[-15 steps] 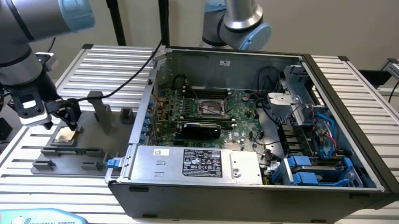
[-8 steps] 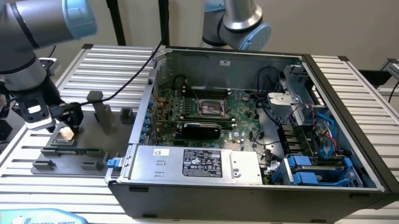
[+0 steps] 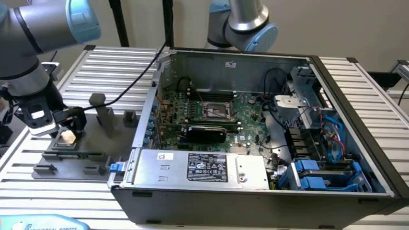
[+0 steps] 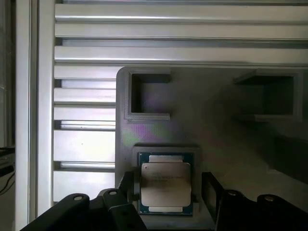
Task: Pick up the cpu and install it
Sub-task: 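Pick up the cpu and move it towards the insertion slot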
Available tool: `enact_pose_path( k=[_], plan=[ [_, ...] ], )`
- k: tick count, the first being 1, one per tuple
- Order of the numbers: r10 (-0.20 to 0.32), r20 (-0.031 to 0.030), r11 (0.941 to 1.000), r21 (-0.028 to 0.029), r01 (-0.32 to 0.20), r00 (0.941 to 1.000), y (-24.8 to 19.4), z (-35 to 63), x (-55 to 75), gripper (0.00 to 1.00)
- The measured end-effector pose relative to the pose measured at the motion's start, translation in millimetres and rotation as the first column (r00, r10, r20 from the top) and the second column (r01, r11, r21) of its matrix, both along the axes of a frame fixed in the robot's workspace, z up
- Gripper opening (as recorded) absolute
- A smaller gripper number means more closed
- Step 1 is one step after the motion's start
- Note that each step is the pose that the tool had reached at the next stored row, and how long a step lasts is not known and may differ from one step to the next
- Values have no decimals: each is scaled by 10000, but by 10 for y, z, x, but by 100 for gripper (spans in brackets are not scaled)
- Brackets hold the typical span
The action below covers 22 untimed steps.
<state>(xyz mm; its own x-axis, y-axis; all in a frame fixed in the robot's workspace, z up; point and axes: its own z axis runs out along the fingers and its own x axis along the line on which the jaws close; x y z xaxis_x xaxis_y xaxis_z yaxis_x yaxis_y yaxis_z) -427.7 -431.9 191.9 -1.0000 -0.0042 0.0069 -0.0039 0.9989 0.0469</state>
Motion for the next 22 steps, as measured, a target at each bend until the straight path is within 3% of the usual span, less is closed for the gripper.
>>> enact_pose_path(
  k=[9,13,17,22],
  plan=[
    [3,-1,10000,-24,-3,10000,7,-15,0,67],
    [8,-13,10000,-85,-8,10000,16,-28,0,67],
    [9,-30,9998,-183,-9,10000,30,-37,0,67],
    [14,-34,9997,-227,-15,10000,42,-46,0,67]
  ],
)
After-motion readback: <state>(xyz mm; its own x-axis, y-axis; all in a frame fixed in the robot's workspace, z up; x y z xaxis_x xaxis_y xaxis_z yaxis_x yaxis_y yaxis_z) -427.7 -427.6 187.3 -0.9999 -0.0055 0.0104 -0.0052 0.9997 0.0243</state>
